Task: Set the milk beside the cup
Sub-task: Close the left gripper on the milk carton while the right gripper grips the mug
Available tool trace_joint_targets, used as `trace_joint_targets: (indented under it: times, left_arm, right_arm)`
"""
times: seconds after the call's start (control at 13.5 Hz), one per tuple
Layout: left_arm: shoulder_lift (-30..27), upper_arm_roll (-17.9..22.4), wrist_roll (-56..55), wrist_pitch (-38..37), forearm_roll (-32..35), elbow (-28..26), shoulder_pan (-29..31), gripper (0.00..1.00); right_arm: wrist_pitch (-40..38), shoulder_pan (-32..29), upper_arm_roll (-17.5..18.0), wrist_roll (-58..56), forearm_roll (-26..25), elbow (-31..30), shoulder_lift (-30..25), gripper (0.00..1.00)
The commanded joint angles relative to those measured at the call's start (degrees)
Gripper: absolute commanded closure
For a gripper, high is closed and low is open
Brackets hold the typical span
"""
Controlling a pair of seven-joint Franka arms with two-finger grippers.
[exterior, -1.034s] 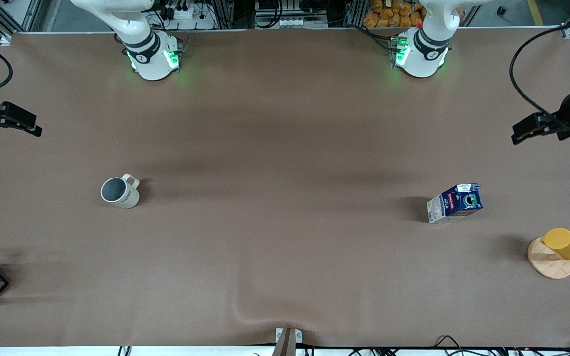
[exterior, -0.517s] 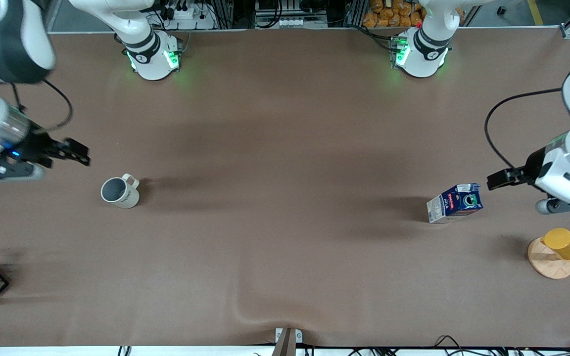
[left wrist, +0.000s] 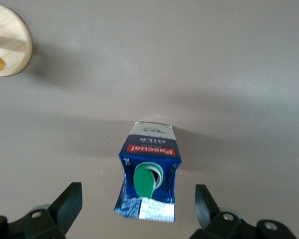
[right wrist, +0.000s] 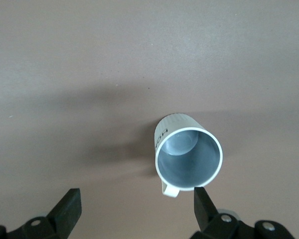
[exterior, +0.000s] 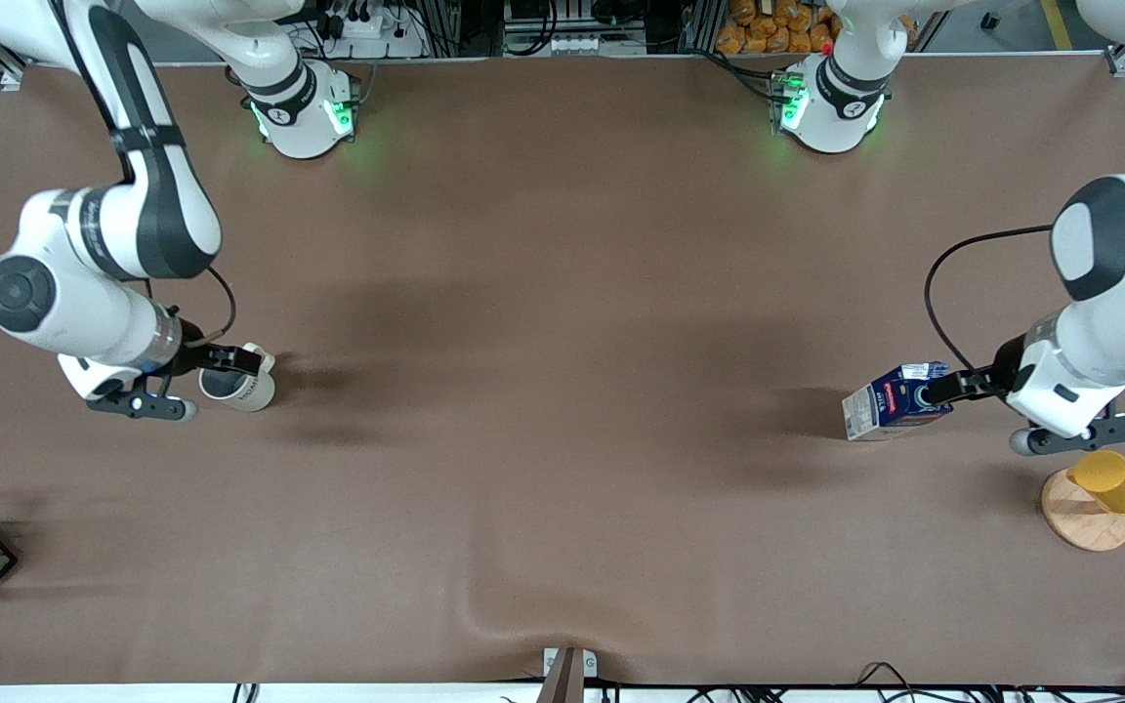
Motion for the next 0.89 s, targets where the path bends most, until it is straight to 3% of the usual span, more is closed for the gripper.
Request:
trace_joint_targets:
  times: [0.0,0.3,0.37,0.59,0.66,0.74,0.81]
  left_arm:
    - [-0.7,-0.1,-0.9,4.8,-0.9,-4.2,-0.3,0.0]
    - [0.3,-0.2,-0.8,5.5,-0.8,-6.0,-0.3,0.0]
    - [0.5,-0.3,-0.8,5.6,-0.8,-6.5,-0.4,0.0]
    - [1.4,-0.3,-0.8,6.2,-0.8,-6.6,-0.3,0.0]
    - [1.5,-0.2,-0.8,6.2,-0.8,-6.7,-0.3,0.0]
    - [1.8,-0.3,-0.8,6.2,-0.8,-6.7,-0.4,0.0]
    - [1.9,-0.3,-0.8,6.3,-0.8,-6.7,-0.4,0.02]
  right_arm:
    - [1.2,-0.1,-0.2,1.6,-1.0,0.6,1.1,0.0]
    - [2.9,-0.7,-0.5,3.8,-1.3,0.6,7.2,0.0]
    - [2.8,-1.2,-0.5,3.8,-1.2,0.6,7.4,0.05]
    - [4.5,-3.3,-0.4,3.8,-0.8,0.1,8.9,0.3]
    - [4.7,-3.0,-0.4,3.8,-0.8,-0.6,8.9,0.43]
    - [4.6,-3.2,-0.3,3.8,-0.3,-0.5,8.6,0.65]
    - [4.5,-3.0,-0.3,3.8,-0.2,-0.5,8.6,0.81]
